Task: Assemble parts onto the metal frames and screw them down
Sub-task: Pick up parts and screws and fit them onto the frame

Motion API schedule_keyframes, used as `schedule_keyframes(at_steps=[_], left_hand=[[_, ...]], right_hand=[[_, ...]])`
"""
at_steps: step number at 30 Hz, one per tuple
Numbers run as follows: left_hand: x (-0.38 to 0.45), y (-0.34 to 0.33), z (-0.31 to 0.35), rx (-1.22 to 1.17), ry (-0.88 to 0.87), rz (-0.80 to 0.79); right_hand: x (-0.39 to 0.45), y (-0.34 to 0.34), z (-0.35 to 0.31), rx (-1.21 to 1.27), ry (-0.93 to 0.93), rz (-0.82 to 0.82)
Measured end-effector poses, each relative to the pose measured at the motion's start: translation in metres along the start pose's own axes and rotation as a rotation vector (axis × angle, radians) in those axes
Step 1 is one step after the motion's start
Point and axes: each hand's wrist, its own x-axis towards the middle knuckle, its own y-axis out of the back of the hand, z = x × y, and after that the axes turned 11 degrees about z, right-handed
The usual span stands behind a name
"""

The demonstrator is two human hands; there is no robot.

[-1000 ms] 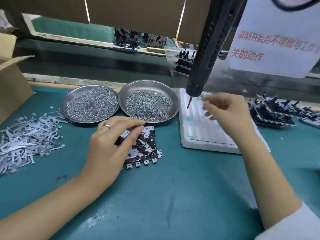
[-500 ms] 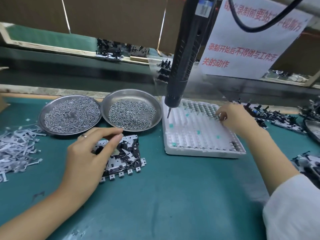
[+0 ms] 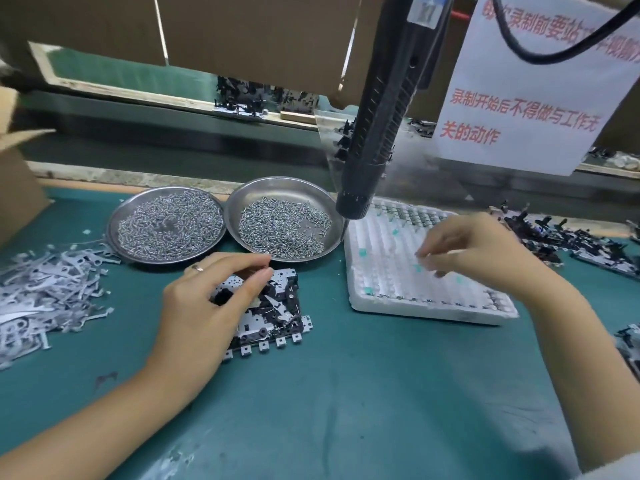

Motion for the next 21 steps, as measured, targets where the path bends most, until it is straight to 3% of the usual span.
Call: schedule_keyframes(at_steps=[3,10,13,21], left_hand=[[0.001,0.0,0.001,-0.011,0.009,-0.013],[0.001,0.001,0.003,0.026,-0.032,-0.061],[0.0,0.002,0.003,0.022,-0.025,-0.088],[0.001,0.001,0.001,0.04,-0.069,-0.119]], right_hand=[[-0.026,-0.037,-0.038,0.381,0.024,-0.175],[-0.044,-0.107,-0.059,0.768,-0.043,-0.138],[-0.045,-0.115,-0.055,0.838,-0.101,-0.082],[-0.048,-0.122,-0.054,0.859,-0.071,-0.118]])
